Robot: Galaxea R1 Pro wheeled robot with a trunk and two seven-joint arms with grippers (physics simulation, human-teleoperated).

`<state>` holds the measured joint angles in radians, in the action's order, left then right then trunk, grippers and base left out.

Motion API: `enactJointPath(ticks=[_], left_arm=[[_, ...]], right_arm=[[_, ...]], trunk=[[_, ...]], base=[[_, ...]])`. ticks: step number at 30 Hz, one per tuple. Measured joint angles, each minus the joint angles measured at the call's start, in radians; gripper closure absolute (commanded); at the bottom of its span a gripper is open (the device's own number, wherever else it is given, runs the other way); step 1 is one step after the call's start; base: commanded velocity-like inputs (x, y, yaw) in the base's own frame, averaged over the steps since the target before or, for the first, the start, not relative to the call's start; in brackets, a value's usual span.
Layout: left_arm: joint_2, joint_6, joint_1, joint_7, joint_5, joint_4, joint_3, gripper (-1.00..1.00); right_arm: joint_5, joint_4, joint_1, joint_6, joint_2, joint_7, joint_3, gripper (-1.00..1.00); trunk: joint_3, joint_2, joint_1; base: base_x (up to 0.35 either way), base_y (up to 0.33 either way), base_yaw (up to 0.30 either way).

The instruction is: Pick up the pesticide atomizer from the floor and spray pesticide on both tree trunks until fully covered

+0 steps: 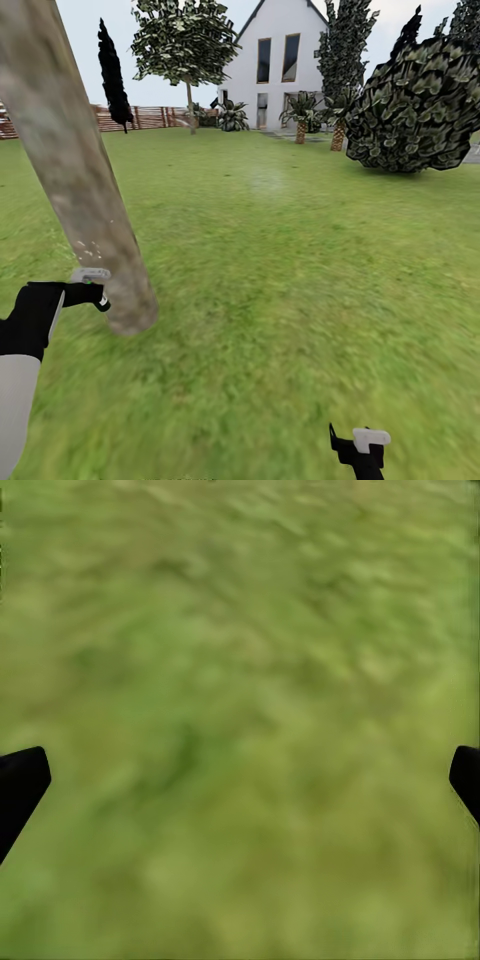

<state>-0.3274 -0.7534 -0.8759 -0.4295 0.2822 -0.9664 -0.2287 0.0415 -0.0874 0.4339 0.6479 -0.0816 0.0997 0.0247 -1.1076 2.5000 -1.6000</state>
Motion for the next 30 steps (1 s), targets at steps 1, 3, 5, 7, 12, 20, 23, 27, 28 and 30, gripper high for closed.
enactJointPath(ticks=[1, 3, 5, 7, 12, 20, 23, 27, 28, 30], left_arm=[[0.000, 0.000, 0.000, 0.000, 0.000, 0.000, 0.000, 1.00], [0.000, 0.000, 0.000, 0.000, 0.000, 0.000, 0.000, 1.00], [0.001, 0.000, 0.000, 0.000, 0.000, 0.000, 0.000, 1.00], [0.000, 0.000, 0.000, 0.000, 0.000, 0.000, 0.000, 1.00], [-0.001, 0.000, 0.000, 0.000, 0.001, 0.000, -0.001, 1.00], [0.004, 0.000, 0.000, 0.000, -0.001, 0.000, -0.001, 1.00], [0.005, 0.000, 0.000, 0.001, 0.000, 0.008, -0.001, 1.00], [-0.001, 0.001, 0.014, 0.005, 0.002, 0.015, -0.007, 1.00], [-0.003, 0.002, 0.034, 0.008, 0.003, 0.016, -0.007, 1.00], [0.008, 0.001, 0.057, 0.029, -0.005, 0.017, -0.003, 1.00]], right_arm=[[0.000, 0.000, 0.000, 0.000, 0.000, 0.000, 0.000, -1.00], [0.000, 0.000, 0.000, 0.000, 0.000, 0.000, 0.000, -1.00], [0.000, 0.000, -0.001, 0.000, 0.000, 0.000, 0.000, -1.00], [0.000, 0.000, -0.001, 0.000, 0.000, 0.000, 0.000, -1.00], [0.000, 0.000, 0.000, -0.001, 0.000, 0.000, 0.000, -1.00], [0.000, 0.000, 0.000, 0.000, 0.000, 0.000, 0.000, -1.00], [0.000, 0.000, 0.000, 0.000, 0.000, 0.000, 0.000, -1.00], [0.000, 0.000, 0.000, 0.000, 0.000, 0.000, 0.000, -1.00], [0.000, 0.000, 0.000, 0.000, 0.000, 0.000, 0.000, -1.00], [0.000, 0.000, 0.000, -0.001, 0.000, 0.000, 0.000, -1.00]], trunk=[[0.000, 0.000, 0.000], [0.000, 0.000, 0.000], [0.000, 0.000, 0.000], [0.000, 0.000, 0.000], [0.000, 0.000, 0.000], [0.000, 0.000, 0.000], [0.000, 0.000, 0.000], [0.000, 0.000, 0.000], [0.000, 0.000, 0.000], [0.000, 0.000, 0.000]], base=[[0.000, -0.274, 0.269], [0.000, -0.274, 0.169], [0.000, -0.274, 0.027], [0.000, -0.274, 0.007], [0.000, -0.274, 0.015], [0.000, -0.274, 0.265], [0.000, -0.274, 0.277], [0.000, -0.249, 0.062], [0.000, -0.057, 0.005], [0.000, -0.014, 0.001]])
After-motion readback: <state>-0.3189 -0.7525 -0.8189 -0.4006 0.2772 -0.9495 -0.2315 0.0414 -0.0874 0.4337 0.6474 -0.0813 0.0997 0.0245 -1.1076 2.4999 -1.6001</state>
